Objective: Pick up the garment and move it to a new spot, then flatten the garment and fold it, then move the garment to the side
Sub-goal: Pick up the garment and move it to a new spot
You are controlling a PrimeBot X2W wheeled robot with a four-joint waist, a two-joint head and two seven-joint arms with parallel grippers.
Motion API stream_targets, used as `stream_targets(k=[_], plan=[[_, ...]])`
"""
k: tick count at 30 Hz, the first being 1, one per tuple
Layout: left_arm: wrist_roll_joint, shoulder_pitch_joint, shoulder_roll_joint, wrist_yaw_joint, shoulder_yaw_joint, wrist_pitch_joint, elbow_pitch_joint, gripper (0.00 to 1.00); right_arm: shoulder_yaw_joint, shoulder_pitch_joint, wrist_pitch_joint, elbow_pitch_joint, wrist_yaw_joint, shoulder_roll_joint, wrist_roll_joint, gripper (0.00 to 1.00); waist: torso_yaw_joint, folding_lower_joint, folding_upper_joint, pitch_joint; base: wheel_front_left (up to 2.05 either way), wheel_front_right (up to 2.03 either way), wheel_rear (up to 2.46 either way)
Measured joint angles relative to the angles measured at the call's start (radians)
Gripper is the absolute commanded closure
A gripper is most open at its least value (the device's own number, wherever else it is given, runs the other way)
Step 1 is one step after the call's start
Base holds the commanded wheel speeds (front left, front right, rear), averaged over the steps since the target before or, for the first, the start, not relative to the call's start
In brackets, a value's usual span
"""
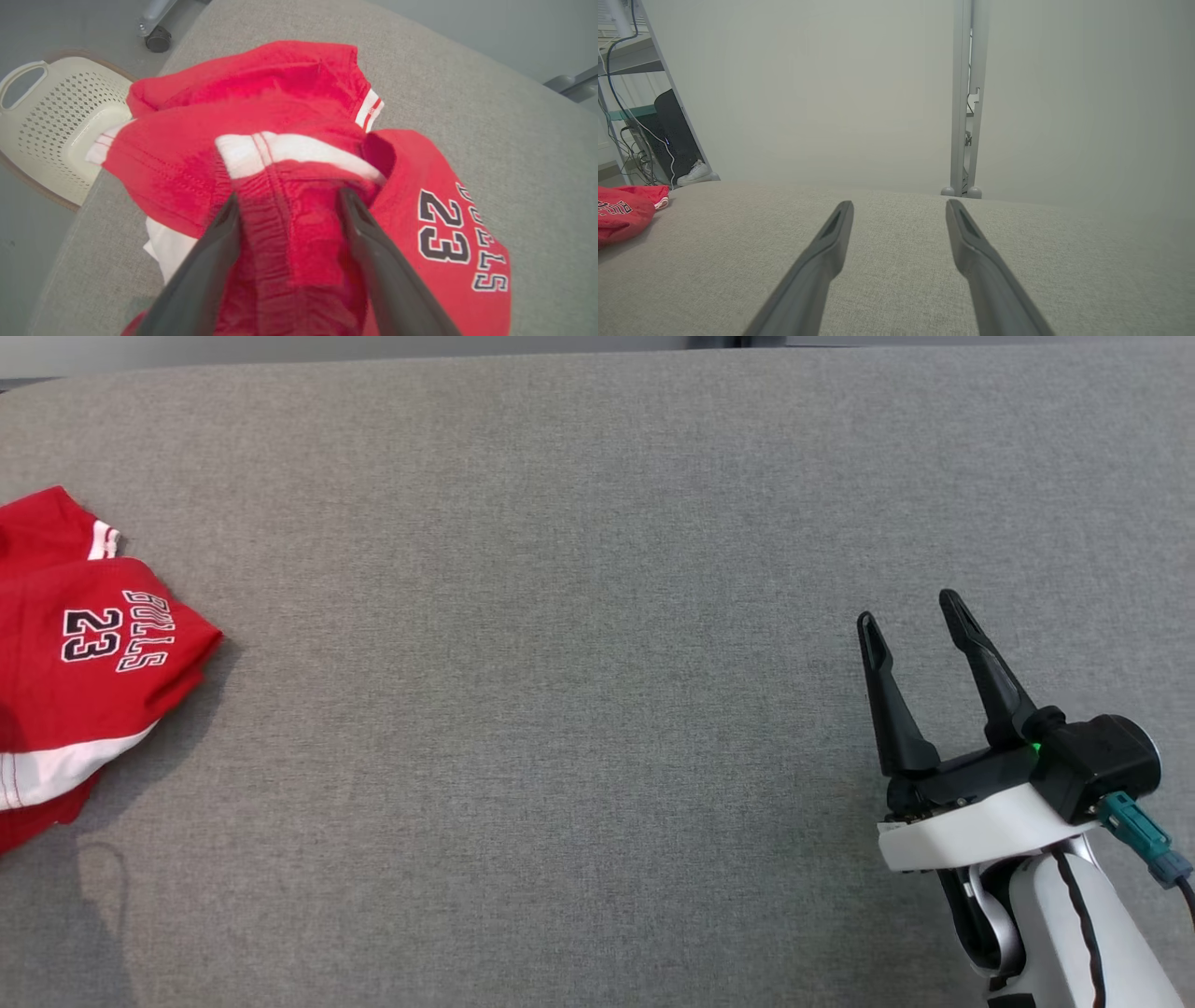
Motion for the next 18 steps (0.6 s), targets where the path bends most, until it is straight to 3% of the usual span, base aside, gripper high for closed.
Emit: stream_targets(k=[4,5,6,10,18], plan=[[-0.009,-0.003,0.017,0.000,-0.021,0.036,0.044,0.00,-0.002,-0.001,0.000,-0.002,0.000,0.001,0.000,0.00,-0.015,0.0000,0.0000,0.009,0.00,0.00,0.00],[-0.017,-0.003,0.016,0.000,-0.025,0.044,0.047,0.04,-0.002,-0.001,0.000,-0.002,0.000,0.002,0.000,0.00,-0.016,0.0000,0.0000,0.008,0.00,0.00,0.00],[-0.021,-0.003,0.016,0.000,-0.031,0.047,0.047,0.38,-0.002,-0.001,0.000,-0.003,0.000,0.002,0.000,0.00,-0.017,0.0000,0.0000,0.007,0.00,0.00,0.00],[-0.021,-0.005,0.028,0.000,-0.053,0.026,0.050,1.00,-0.007,-0.001,0.000,-0.001,0.000,0.002,0.000,0.00,-0.015,0.0000,0.0000,0.002,0.00,0.00,0.00],[-0.028,-0.006,0.037,0.000,-0.109,-0.007,0.036,1.00,0.000,0.000,0.000,0.010,0.000,0.003,-0.001,0.00,-0.004,0.0000,0.0000,-0.026,0.00,0.00,0.00]])
